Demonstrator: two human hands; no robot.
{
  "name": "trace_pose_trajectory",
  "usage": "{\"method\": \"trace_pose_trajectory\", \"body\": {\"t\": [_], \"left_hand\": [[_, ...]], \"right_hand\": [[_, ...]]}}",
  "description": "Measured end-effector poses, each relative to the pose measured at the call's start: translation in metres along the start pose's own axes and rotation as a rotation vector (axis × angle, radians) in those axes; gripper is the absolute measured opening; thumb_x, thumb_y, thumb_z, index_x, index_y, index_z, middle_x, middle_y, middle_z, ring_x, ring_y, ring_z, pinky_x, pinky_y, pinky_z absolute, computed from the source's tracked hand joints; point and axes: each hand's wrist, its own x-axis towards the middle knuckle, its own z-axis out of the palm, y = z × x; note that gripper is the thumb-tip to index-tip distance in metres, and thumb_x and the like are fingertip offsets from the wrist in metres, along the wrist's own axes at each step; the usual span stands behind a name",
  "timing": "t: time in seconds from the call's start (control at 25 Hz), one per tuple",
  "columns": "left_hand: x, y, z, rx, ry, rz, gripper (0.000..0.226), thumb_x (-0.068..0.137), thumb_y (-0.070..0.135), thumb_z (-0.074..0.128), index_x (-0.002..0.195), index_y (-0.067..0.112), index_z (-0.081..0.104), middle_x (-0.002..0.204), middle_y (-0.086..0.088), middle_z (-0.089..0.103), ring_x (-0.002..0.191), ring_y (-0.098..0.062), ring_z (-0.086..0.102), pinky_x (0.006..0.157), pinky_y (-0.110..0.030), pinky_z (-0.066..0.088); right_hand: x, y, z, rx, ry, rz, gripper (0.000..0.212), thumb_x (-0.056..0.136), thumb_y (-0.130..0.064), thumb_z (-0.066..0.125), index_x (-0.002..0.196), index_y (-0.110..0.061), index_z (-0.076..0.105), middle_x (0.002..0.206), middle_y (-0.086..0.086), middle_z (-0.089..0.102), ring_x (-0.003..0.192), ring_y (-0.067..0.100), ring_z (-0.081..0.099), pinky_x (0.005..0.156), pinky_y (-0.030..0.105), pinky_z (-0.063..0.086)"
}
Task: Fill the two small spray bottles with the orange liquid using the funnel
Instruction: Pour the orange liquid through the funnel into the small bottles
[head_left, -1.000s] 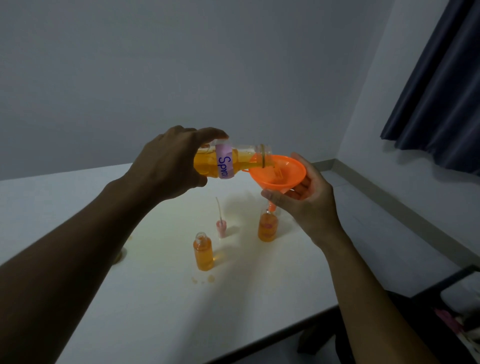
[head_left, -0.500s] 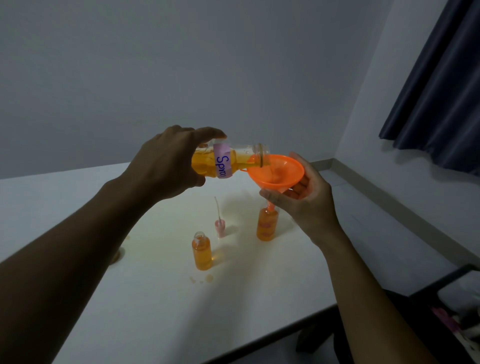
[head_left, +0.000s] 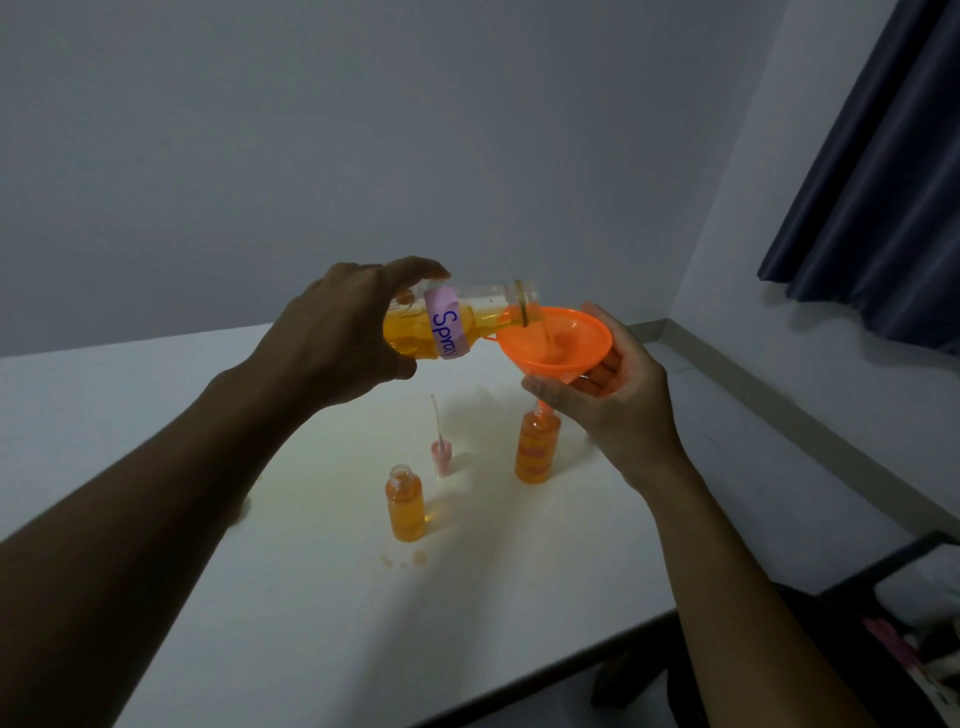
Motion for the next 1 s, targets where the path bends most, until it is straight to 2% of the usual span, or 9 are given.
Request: {"method": "trace_pose_trajectory", "body": {"t": [0.28,0.52,0.72,1.0], "left_hand": [[-0.008,0.002,0.006,-0.152,0.041,-0.059,0.087,0.058,0.012,0.089,0.134,0.022,0.048,0.120,-0.010,0.065,0.102,-0.031,0.063,0.077,-0.037,0.054],[-0.013,0.002,0.011,-0.243,0.062,-0.188,0.087,0.056,0.018,0.090,0.132,0.029,0.049,0.116,-0.004,0.065,0.091,-0.017,0.057,0.069,-0.024,0.043],[-0.020,0.003,0.014,-0.271,0.079,-0.223,0.088,0.056,0.021,0.091,0.133,0.027,0.048,0.120,-0.005,0.064,0.099,-0.021,0.059,0.073,-0.028,0.044],[-0.028,-0.004,0.016,-0.286,0.087,-0.279,0.088,0.055,0.026,0.091,0.132,0.029,0.048,0.119,-0.004,0.064,0.099,-0.020,0.060,0.074,-0.031,0.047]], "right_hand": [[0.002,-0.001,0.001,-0.026,0.020,0.004,0.103,0.058,-0.045,0.092,0.147,-0.030,0.042,0.141,-0.004,0.055,0.125,0.019,0.058,0.094,0.041,0.058],[0.000,-0.006,0.000,-0.054,0.062,0.017,0.107,0.053,-0.055,0.090,0.147,-0.032,0.042,0.141,-0.006,0.054,0.124,0.018,0.057,0.094,0.042,0.058],[0.000,-0.010,0.001,-0.051,0.074,0.008,0.108,0.054,-0.053,0.091,0.147,-0.032,0.041,0.140,-0.007,0.054,0.125,0.017,0.057,0.095,0.040,0.057],[-0.001,-0.014,0.001,-0.057,0.114,-0.008,0.105,0.056,-0.055,0.089,0.147,-0.031,0.041,0.141,-0.007,0.053,0.125,0.018,0.056,0.093,0.036,0.057]]}}
